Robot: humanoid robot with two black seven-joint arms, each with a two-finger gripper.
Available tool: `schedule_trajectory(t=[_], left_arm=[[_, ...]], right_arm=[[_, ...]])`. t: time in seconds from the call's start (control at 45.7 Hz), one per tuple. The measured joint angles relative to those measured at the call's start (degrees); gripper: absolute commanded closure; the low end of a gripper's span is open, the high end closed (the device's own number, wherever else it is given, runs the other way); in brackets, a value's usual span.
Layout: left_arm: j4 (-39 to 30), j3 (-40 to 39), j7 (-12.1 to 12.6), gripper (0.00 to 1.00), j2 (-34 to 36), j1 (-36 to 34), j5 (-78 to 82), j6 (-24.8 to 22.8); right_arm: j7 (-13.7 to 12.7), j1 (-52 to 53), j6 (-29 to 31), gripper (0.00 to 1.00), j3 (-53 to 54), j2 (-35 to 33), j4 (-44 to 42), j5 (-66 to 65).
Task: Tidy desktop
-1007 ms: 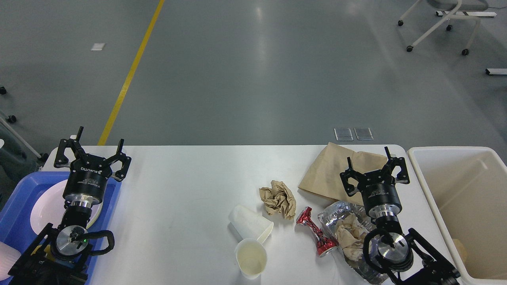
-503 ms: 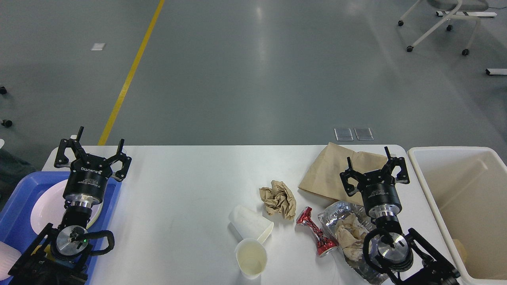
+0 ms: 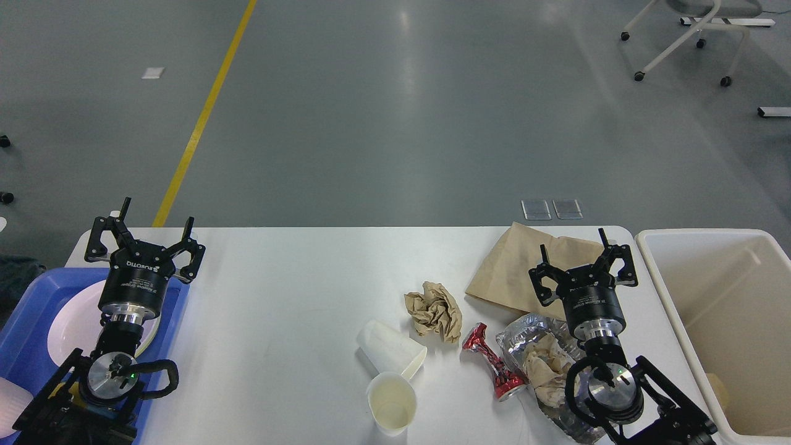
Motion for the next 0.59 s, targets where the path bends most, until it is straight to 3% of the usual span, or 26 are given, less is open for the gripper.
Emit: schedule_trajectory(t=[0.591], left_arm=[[0.0,0.0,0.18,0.04,0.0,0.0,0.0,-0.41]], right_arm=[[-0.24,-0.43,0.31,0.0,0.02,-0.53,1.52,-0.19]])
